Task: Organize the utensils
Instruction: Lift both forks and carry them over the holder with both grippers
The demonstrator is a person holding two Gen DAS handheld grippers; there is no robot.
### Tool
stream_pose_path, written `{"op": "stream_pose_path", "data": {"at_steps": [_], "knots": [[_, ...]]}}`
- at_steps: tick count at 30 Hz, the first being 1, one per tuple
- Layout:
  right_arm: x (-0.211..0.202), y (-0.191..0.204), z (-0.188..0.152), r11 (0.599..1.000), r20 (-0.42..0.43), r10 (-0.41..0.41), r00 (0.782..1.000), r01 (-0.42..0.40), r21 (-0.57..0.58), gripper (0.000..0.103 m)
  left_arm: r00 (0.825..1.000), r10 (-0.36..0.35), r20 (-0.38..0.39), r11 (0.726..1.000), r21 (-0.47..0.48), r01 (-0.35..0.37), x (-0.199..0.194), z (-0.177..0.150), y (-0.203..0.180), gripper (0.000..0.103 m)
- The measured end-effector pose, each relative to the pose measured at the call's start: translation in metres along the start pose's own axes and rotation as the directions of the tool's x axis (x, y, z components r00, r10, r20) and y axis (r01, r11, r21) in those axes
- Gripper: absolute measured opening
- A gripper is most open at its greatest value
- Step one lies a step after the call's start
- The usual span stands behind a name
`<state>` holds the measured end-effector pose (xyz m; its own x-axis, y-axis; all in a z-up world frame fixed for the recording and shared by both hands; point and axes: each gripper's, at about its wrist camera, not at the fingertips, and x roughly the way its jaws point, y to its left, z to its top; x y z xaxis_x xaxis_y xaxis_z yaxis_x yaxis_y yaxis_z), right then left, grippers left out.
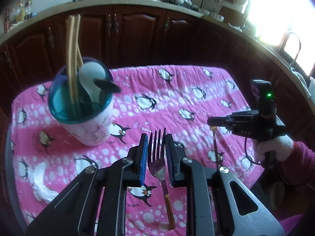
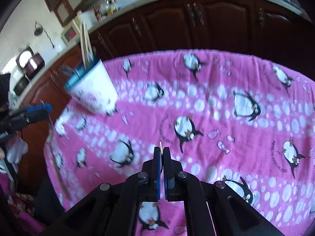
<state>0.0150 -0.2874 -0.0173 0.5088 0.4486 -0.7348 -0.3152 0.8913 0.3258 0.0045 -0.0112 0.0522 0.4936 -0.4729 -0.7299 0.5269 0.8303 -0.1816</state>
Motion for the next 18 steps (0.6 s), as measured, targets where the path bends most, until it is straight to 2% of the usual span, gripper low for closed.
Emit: {"op": "stream_pose_path", "data": {"at_steps": [10,11,18], "knots": [[-0.031,0.035,0.014,0.998,0.109,0.055,0.992,-0.055,0.000,0.002,0.997,0.032,0.071,0.999,-0.018,-0.031,-0.036,-0.004,0.000,0.013],[-0.032,0.038,0.016,0.998,0.116,0.058,0.992,-0.058,-0.003,0.002,0.996,0.036,0.077,0.999,-0.019,-0.034,-0.039,-0.004,0.001,0.001],[-0.043,0.062,0.031,0.997,0.154,0.075,0.985,-0.069,-0.039,0.002,0.993,0.061,0.097,0.997,-0.055,-0.056,-0.052,-0.007,0.008,0.002]]}}
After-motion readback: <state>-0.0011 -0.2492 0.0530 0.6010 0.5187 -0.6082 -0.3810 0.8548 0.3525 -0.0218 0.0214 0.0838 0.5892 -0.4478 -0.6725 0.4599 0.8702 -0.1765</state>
